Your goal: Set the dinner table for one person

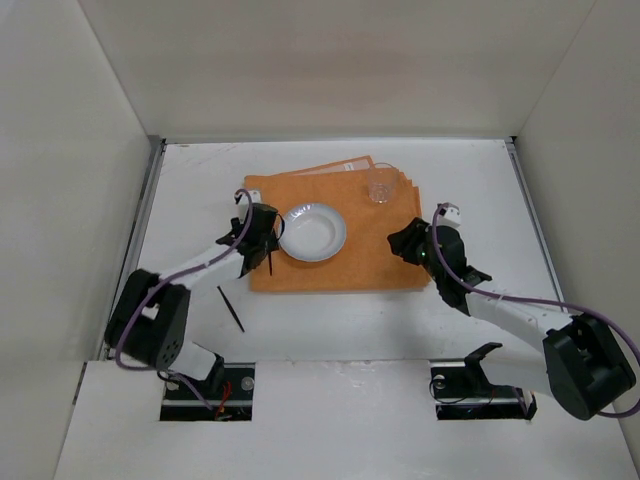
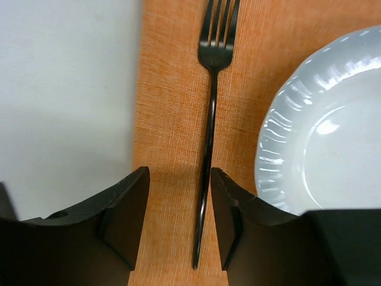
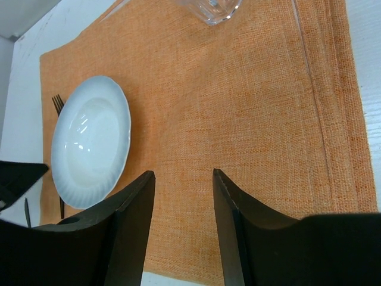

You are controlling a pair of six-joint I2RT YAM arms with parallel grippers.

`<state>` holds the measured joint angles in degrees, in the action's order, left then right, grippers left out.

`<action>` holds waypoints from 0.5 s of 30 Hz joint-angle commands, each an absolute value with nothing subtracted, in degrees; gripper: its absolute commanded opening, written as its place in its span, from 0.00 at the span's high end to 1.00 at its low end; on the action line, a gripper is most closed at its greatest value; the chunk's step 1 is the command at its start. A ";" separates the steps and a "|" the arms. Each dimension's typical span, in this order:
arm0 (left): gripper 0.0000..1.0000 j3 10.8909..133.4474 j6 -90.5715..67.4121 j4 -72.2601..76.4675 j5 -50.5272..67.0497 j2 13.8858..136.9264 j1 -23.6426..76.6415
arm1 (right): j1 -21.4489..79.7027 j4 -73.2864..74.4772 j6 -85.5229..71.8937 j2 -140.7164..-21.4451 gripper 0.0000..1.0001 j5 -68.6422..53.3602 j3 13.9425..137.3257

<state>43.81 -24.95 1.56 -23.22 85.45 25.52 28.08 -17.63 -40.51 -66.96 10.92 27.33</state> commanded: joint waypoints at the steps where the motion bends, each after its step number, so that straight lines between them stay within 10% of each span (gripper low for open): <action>1: 0.56 42.72 -27.86 -0.95 -26.27 75.17 25.62 | 28.52 -20.92 -40.43 -67.67 0.50 10.11 28.65; 9: 0.59 35.08 -38.47 -21.41 -30.93 55.30 24.83 | 28.69 -20.92 -39.99 -67.41 0.51 10.28 28.74; 15: 0.58 29.98 -54.74 -36.90 -29.71 47.91 24.91 | 29.39 -20.83 -39.73 -69.08 0.70 8.97 29.62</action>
